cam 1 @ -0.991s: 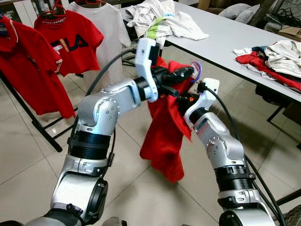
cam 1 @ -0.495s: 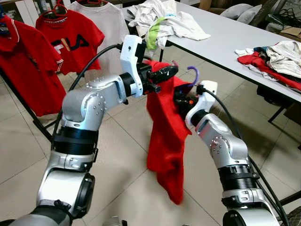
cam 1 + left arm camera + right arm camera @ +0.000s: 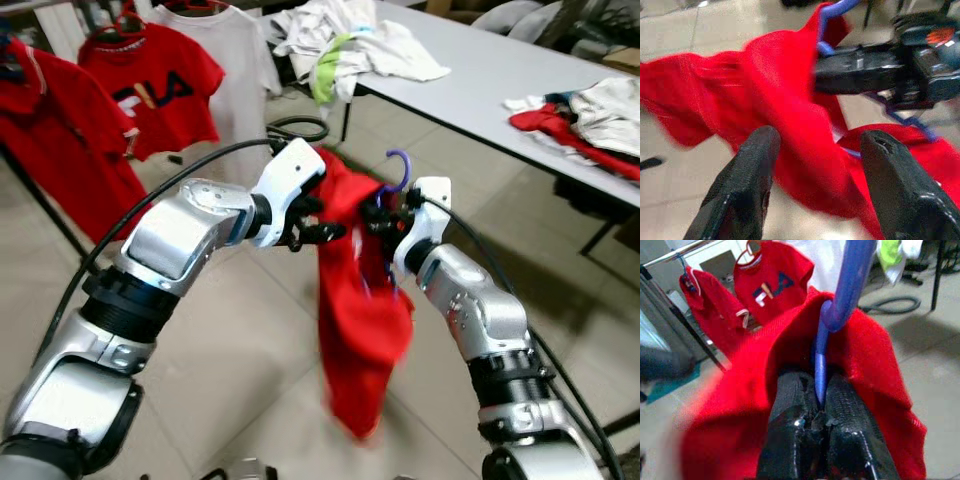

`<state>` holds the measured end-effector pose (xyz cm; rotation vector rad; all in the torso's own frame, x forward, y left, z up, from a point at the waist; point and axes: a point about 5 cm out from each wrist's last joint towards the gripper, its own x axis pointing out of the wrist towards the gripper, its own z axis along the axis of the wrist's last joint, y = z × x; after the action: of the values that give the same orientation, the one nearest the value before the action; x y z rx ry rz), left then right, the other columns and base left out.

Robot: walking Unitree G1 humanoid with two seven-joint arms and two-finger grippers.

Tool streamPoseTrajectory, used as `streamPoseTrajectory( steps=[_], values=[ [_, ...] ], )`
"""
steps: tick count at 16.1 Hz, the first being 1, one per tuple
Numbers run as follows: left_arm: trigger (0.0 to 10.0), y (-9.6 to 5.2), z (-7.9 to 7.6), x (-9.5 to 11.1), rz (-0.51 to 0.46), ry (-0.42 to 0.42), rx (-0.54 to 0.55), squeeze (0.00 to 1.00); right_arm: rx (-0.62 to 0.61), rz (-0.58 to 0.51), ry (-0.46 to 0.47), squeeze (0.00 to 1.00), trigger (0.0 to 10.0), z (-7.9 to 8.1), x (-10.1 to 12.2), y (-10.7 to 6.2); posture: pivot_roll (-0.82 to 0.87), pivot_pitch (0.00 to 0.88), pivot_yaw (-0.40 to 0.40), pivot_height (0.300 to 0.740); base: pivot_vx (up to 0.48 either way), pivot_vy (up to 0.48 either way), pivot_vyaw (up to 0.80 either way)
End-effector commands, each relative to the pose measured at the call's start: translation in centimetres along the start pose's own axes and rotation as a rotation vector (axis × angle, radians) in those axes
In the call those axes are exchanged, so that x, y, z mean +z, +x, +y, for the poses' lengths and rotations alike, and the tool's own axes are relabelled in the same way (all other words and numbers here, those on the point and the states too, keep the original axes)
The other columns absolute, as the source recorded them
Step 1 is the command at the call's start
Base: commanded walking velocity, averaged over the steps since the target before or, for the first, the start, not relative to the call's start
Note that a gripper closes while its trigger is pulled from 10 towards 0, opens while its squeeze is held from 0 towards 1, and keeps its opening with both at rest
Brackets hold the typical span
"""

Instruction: Hang hanger

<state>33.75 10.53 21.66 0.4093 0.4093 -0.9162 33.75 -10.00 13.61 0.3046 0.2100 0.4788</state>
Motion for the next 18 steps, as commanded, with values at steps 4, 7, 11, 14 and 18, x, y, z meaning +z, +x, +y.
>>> streamPoseTrajectory(
  steps=[4, 7, 11, 14, 18],
  values=[
    [10.0, -1.7, 0.5, 0.3, 0.103, 0.157, -0.066, 1.0, -0.018, -0.008, 0.005, 0.0, 0.0, 0.0, -0.6, -0.4, 0.02, 0.0, 0.122, 0.74, 0.0, 0.0, 0.0],
    [10.0, -3.8, 2.3, 0.6, 0.0, 0.106, -0.027, 1.0, 0.057, 0.031, -0.11, 0.0, 0.0, -0.5, -0.4, -1.3, 0.0, 0.0, 0.118, 0.74, 0.0, 0.0, 0.0],
    [10.0, -8.6, 4.8, -0.6, -0.2, 0.256, -0.024, 1.0, 0.295, 0.033, -0.359, 0.0, 0.0, -1.3, 2.7, -3.3, 0.0, 0.0, 0.054, 0.74, 0.0, 0.0, 0.0],
    [10.0, -9.9, 6.5, -4.1, -0.138, 0.232, 0.028, 0.76, 0.661, 0.039, -0.496, 0.0, 0.0, -0.8, 7.2, -6.1, 0.0, 0.0, -0.004, 0.74, 0.0, 0.0, 0.0],
    [10.0, -9.4, 5.9, -3.8, -0.244, 0.281, -0.047, 0.0, 0.881, 0.182, -0.533, 0.0, 0.0, -0.4, 9.0, -7.9, -0.03, 0.0, -0.008, 0.74, 0.0, 0.0, 0.0]
  ],
)
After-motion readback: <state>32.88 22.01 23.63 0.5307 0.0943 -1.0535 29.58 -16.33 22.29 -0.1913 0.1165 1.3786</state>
